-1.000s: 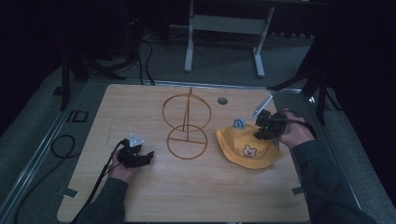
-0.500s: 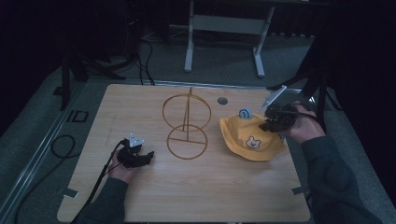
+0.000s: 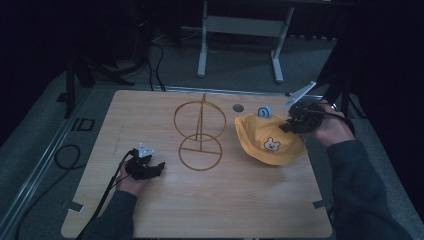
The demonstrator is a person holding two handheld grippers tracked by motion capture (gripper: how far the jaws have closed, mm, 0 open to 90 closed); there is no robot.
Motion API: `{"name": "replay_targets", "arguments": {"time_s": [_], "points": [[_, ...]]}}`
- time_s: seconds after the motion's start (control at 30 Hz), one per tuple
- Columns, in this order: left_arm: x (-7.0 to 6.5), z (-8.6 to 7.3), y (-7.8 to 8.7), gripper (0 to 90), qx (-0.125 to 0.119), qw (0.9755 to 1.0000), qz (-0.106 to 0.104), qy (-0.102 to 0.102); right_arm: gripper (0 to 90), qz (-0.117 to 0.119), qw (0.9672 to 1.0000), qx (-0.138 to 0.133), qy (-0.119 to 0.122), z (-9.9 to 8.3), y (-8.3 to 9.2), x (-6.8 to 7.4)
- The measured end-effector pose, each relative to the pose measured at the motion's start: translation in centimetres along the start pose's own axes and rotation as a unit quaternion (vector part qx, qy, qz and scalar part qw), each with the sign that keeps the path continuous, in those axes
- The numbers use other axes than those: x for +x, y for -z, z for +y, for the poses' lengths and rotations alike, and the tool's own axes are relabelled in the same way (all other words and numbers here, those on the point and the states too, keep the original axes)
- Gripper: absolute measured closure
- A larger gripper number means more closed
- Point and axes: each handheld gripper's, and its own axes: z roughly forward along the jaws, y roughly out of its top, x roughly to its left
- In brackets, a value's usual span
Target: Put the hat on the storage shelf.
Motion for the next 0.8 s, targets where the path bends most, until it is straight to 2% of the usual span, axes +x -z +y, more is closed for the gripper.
{"name": "replay_targets", "arguments": {"time_s": [0.43,0.57,0.8], "points": [[0.0,0.0,0.0,38.6,0.001,1.0000,-0.001,-0.001,81.1,0.004,0.9994,-0.033,-0.005,1.1,1.2,-0.6],[0.0,0.0,0.0,38.6,0.001,1.0000,-0.001,-0.001,81.3,0.008,0.9986,-0.052,-0.009,1.5,1.9,-0.7],[0.0,0.0,0.0,38.6,0.001,1.0000,-0.001,-0.001,81.6,0.009,0.9978,-0.066,-0.005,2.2,2.7,-0.7]]}}
